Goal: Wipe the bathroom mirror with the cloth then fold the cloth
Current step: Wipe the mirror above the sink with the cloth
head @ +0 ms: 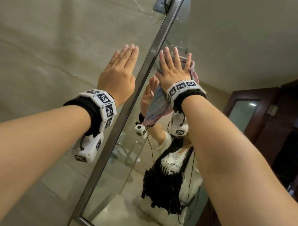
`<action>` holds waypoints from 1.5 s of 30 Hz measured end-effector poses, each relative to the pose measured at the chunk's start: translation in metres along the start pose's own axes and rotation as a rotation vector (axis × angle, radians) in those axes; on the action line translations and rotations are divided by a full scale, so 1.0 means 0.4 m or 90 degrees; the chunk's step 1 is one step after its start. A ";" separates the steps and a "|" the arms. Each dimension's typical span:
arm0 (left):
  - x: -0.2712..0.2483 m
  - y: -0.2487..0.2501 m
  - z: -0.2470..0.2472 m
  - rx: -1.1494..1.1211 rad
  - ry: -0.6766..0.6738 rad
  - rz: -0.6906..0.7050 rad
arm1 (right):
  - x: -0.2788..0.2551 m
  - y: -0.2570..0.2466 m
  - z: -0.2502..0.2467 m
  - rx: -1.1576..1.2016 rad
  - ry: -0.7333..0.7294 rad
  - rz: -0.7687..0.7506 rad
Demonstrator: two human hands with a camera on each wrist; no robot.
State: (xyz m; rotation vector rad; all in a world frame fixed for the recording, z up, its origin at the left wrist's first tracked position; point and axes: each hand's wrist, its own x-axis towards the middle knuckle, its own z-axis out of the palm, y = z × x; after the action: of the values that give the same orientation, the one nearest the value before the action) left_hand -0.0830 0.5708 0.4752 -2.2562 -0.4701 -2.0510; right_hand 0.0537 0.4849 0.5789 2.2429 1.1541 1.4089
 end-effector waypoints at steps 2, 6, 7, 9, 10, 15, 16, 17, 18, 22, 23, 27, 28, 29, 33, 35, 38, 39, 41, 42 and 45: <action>-0.001 -0.004 0.003 0.008 -0.004 0.008 | -0.017 0.040 0.003 0.030 0.021 0.045; 0.000 -0.003 0.005 0.022 -0.016 0.007 | -0.098 0.152 0.022 0.073 0.126 0.218; 0.000 -0.004 0.004 0.022 -0.017 0.004 | -0.121 0.174 0.026 0.072 0.140 0.241; 0.000 0.000 0.002 0.024 -0.021 -0.001 | -0.156 0.198 0.032 0.066 0.144 0.257; 0.002 0.005 0.002 0.021 -0.022 -0.008 | -0.169 0.199 0.036 0.067 0.142 0.261; -0.016 0.065 0.006 -0.016 -0.021 -0.077 | -0.261 0.103 0.100 0.059 0.070 0.199; -0.028 0.078 0.009 -0.029 -0.026 -0.075 | -0.286 0.075 0.120 0.054 0.052 0.176; -0.044 0.093 0.013 -0.041 -0.033 -0.068 | -0.312 0.048 0.138 0.051 0.042 0.156; -0.064 0.107 0.016 -0.053 -0.038 -0.061 | -0.338 0.019 0.155 0.051 0.039 0.138; -0.193 0.148 0.047 -0.088 -0.090 -0.050 | -0.439 -0.100 0.241 0.051 0.007 0.067; -0.234 0.152 0.060 -0.097 -0.110 -0.052 | -0.462 -0.128 0.266 0.050 -0.002 0.047; -0.416 0.147 0.114 -0.114 -0.178 -0.073 | -0.574 -0.236 0.373 0.041 0.001 -0.035; -0.470 0.145 0.126 -0.112 -0.193 -0.077 | -0.611 -0.264 0.404 0.051 -0.005 -0.062; -0.520 0.143 0.135 -0.107 -0.210 -0.082 | -0.645 -0.289 0.431 0.056 -0.014 -0.088; -0.684 0.136 0.159 -0.096 -0.260 -0.083 | -0.774 -0.355 0.516 0.055 -0.020 -0.181; -0.742 0.143 0.173 -0.086 -0.267 -0.073 | -0.825 -0.366 0.542 0.049 -0.017 -0.201; -0.815 0.176 0.193 -0.094 -0.269 -0.083 | -0.904 -0.359 0.569 0.040 -0.058 -0.230; -0.836 0.191 0.196 -0.097 -0.272 -0.084 | -0.934 -0.349 0.580 0.048 -0.066 -0.241; -0.873 0.220 0.200 -0.088 -0.276 -0.079 | -0.996 -0.318 0.599 0.039 -0.058 -0.251; -0.889 0.236 0.202 -0.080 -0.279 -0.078 | -1.027 -0.298 0.608 0.030 -0.040 -0.257; -0.932 0.294 0.211 -0.070 -0.298 -0.087 | -1.121 -0.226 0.630 0.017 0.014 -0.235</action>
State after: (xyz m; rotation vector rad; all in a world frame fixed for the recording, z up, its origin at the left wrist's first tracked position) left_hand 0.0024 0.4105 0.1190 -2.8521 -0.5586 -1.6206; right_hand 0.1248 0.2635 0.1112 1.9046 1.5066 1.2757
